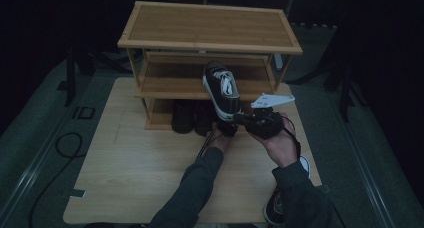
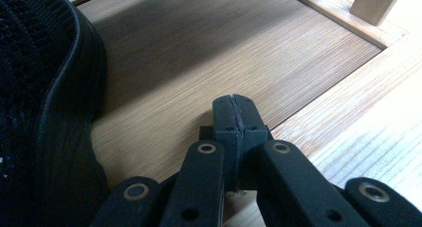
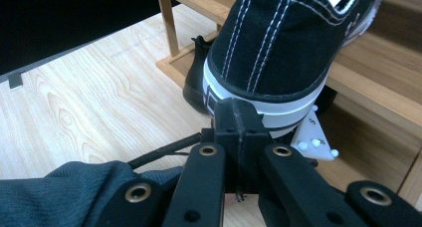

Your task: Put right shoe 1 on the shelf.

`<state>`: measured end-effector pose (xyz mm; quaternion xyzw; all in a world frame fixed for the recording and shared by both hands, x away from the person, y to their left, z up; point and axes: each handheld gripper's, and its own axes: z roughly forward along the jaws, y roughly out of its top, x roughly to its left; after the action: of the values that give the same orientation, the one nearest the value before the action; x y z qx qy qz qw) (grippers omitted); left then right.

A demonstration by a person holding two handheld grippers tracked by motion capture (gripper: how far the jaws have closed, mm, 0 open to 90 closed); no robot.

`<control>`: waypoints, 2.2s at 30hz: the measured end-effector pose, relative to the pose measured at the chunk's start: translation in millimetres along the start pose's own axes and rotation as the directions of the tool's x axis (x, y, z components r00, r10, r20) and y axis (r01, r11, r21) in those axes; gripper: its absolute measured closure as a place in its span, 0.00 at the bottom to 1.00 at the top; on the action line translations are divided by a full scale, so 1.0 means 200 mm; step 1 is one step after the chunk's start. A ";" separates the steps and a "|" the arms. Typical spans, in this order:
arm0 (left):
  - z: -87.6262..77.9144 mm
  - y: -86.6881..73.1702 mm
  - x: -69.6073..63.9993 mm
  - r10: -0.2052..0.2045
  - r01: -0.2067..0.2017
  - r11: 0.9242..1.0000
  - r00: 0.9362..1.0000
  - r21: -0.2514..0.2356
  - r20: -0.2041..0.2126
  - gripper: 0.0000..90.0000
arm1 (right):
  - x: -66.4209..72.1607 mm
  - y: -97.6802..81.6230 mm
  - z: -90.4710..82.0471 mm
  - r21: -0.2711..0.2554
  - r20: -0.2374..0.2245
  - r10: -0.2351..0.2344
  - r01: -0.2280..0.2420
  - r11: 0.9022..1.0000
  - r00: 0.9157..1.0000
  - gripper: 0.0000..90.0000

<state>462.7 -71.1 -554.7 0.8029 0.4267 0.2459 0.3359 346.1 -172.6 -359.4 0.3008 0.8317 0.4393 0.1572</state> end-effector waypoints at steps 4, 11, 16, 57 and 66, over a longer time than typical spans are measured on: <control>0.00 0.00 0.00 -0.003 0.003 1.000 1.000 0.002 -0.001 1.00 | 0.01 0.01 0.03 -0.001 -0.006 -0.011 0.011 1.000 1.000 1.00; 0.00 0.00 0.00 -0.006 0.006 1.000 1.000 -0.011 -0.001 1.00 | -0.01 0.05 0.12 -0.012 0.007 -0.009 0.009 1.000 1.000 1.00; 0.00 0.00 0.00 -0.006 0.006 1.000 1.000 -0.011 -0.002 1.00 | -0.02 0.06 0.16 -0.015 0.042 -0.029 0.030 0.999 0.999 1.00; 0.00 -0.02 -0.02 -0.022 0.022 0.999 1.000 -0.029 -0.017 1.00 | -0.05 0.20 0.43 -0.033 0.163 -0.030 0.036 0.999 0.986 1.00; 0.00 -0.02 -0.02 -0.023 0.022 0.999 1.000 -0.031 -0.017 1.00 | -0.05 0.19 0.38 -0.035 0.146 -0.010 0.015 0.999 0.989 0.93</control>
<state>458.6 -73.5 -557.9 0.7906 0.4348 0.2555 0.3474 407.3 -114.9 -370.2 0.3242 0.8119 0.4299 0.2257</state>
